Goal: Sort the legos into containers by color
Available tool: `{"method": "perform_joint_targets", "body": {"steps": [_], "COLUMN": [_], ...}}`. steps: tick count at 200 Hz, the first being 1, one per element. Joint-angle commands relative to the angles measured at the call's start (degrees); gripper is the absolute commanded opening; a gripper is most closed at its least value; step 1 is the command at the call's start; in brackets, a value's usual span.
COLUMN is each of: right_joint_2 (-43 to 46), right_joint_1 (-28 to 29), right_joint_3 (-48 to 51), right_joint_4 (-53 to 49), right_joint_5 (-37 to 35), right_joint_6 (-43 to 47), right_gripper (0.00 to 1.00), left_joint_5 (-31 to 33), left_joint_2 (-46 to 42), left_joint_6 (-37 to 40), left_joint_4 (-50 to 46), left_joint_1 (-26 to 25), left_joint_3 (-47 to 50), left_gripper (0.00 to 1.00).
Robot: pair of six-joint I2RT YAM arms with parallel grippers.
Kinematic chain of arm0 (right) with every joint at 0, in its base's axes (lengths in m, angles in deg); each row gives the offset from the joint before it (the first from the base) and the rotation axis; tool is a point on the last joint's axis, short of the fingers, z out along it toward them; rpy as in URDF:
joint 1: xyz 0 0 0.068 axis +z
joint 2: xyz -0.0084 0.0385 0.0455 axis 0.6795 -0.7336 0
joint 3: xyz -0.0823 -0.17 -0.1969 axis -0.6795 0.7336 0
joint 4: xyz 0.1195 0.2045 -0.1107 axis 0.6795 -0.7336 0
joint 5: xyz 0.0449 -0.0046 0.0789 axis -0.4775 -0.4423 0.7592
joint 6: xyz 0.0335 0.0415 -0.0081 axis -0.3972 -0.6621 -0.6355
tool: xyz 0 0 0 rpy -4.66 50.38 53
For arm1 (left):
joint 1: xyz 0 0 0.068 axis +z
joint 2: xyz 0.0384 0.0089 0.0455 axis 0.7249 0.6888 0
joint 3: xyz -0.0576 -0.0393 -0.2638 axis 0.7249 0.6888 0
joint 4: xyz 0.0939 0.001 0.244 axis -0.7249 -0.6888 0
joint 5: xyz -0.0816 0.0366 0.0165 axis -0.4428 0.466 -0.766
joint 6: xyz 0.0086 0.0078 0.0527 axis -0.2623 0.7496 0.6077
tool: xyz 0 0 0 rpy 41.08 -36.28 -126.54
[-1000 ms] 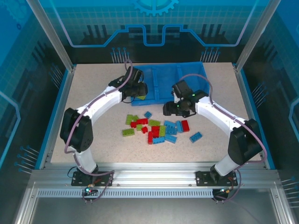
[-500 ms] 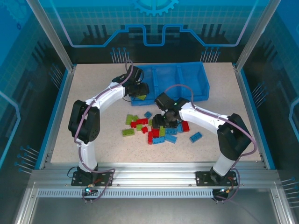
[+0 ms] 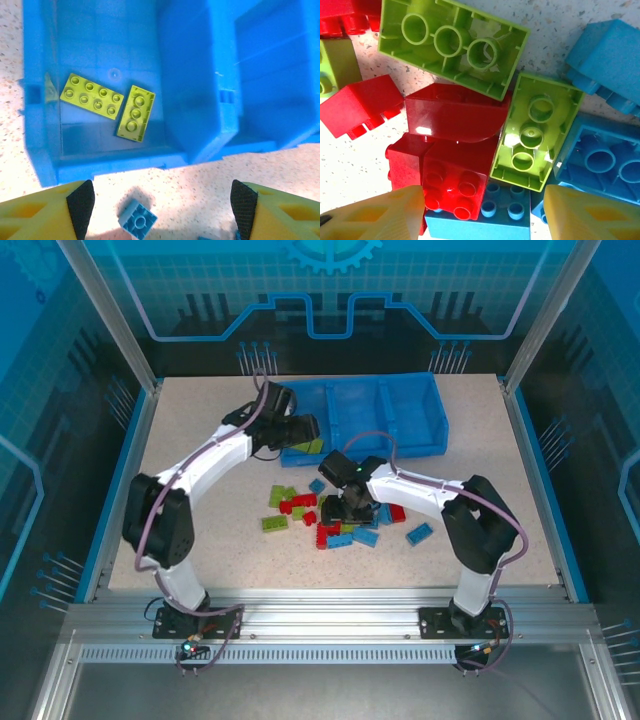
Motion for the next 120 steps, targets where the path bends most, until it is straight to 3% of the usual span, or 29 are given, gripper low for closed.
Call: {"method": "perform_joint_targets", "body": {"steps": [1,37,120], "right_joint_2": [-1.4,-3.4,-3.6], "right_joint_1": [1.5,1.9,0.4], "right_joint_3": [-2.1,-3.4,-3.5], "right_joint_4": [-0.3,-1.0,-2.8], "right_joint_5": [0.8,0.5,-1.3], "right_joint_6": [-1.5,-1.3,-0.5], "right_gripper": [0.65,0.65,0.42], "left_joint_5": [0.4,1.5,2.2], "left_joint_2": [-4.9,-9.2,-12.8], "left_joint_6": [0.0,-0.2,-1.4], "left_joint_4": [0.7,0.9,1.4], "left_joint_1": [0.1,0.1,0.1], "left_joint_3": [3.8,10.4,17.5], "left_gripper": [0.77,0.77,0.78]}}
